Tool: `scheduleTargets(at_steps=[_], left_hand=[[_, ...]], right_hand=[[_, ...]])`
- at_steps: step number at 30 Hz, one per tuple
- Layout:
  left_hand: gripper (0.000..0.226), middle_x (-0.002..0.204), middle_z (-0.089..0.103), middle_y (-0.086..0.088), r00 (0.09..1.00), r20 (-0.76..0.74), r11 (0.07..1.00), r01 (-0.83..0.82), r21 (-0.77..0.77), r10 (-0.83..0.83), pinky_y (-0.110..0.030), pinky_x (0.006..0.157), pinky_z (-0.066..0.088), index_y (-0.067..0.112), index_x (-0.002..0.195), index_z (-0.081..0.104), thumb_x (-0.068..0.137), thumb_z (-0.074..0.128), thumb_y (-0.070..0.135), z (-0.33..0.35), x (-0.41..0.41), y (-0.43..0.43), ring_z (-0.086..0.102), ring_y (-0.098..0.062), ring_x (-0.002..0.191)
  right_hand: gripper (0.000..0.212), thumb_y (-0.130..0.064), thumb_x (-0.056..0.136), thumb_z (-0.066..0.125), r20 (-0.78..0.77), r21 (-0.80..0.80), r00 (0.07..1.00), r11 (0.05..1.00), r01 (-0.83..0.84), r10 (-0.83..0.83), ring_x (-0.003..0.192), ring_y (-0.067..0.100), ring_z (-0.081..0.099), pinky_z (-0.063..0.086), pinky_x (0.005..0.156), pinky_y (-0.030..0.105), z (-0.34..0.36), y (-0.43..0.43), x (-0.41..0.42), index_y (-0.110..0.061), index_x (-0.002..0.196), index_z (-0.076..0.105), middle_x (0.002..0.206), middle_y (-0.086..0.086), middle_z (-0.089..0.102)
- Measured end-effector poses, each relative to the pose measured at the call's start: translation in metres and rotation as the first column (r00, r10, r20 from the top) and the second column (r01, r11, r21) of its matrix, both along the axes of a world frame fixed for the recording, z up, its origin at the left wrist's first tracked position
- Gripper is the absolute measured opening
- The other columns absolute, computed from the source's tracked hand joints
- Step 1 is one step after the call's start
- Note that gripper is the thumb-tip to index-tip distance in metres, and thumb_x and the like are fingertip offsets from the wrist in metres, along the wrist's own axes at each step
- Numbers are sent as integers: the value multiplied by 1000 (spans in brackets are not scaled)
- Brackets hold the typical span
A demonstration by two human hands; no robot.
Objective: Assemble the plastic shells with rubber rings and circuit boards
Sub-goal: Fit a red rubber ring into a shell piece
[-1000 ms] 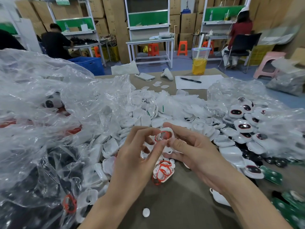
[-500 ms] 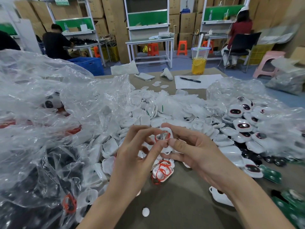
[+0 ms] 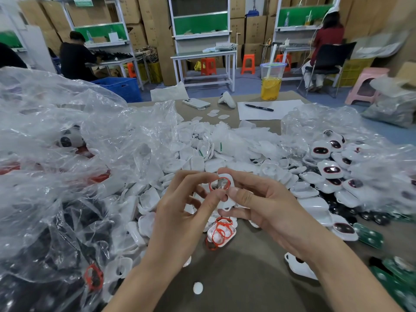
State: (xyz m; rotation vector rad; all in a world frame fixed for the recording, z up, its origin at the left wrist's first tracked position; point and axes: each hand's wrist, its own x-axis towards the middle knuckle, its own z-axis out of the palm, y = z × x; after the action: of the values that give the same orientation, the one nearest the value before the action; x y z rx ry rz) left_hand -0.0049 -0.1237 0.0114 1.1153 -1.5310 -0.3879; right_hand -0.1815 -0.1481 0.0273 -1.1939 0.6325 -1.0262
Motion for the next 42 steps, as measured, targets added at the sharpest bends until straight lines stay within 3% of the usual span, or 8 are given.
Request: scheduleTargets(at_steps=[18,22,28,42], left_hand=[[12,106,63,7,998,-23,998,52,-22,-53,-11,72,48,40,99,70,87,72,40,2,1,2,65,-19,97],[11,106,65,6,997,-46,998,66,-15,-66,-12,73,48,39,97,71,86,72,39,2,1,2,66,-20,97],[12,106,65,5,994,-58,996,87,-15,-88,-14,74,50,37,98,71,86,72,36,5,1,2,67,-20,95],[11,107,66,4,994,-29,994,105,-5,-105,-21,75,54,37,100,72,89,73,34,6,3,2,70,-24,94]], right_hand=[[43,-18,83,68,-16,-11,1000,1000,-1,1,107,20,70,59,81,29,1,2,2,-14,126,67,113,5,75],[42,-17,85,67,-7,-7,1000,1000,-12,12,113,26,67,59,82,30,0,2,2,-13,126,66,119,8,72],[38,-13,87,65,59,18,997,998,-59,57,110,23,69,59,82,30,0,2,2,-10,125,68,121,11,71],[40,-16,87,64,18,-4,998,999,-53,53,114,24,68,58,82,30,2,2,1,-10,127,65,122,8,71]])
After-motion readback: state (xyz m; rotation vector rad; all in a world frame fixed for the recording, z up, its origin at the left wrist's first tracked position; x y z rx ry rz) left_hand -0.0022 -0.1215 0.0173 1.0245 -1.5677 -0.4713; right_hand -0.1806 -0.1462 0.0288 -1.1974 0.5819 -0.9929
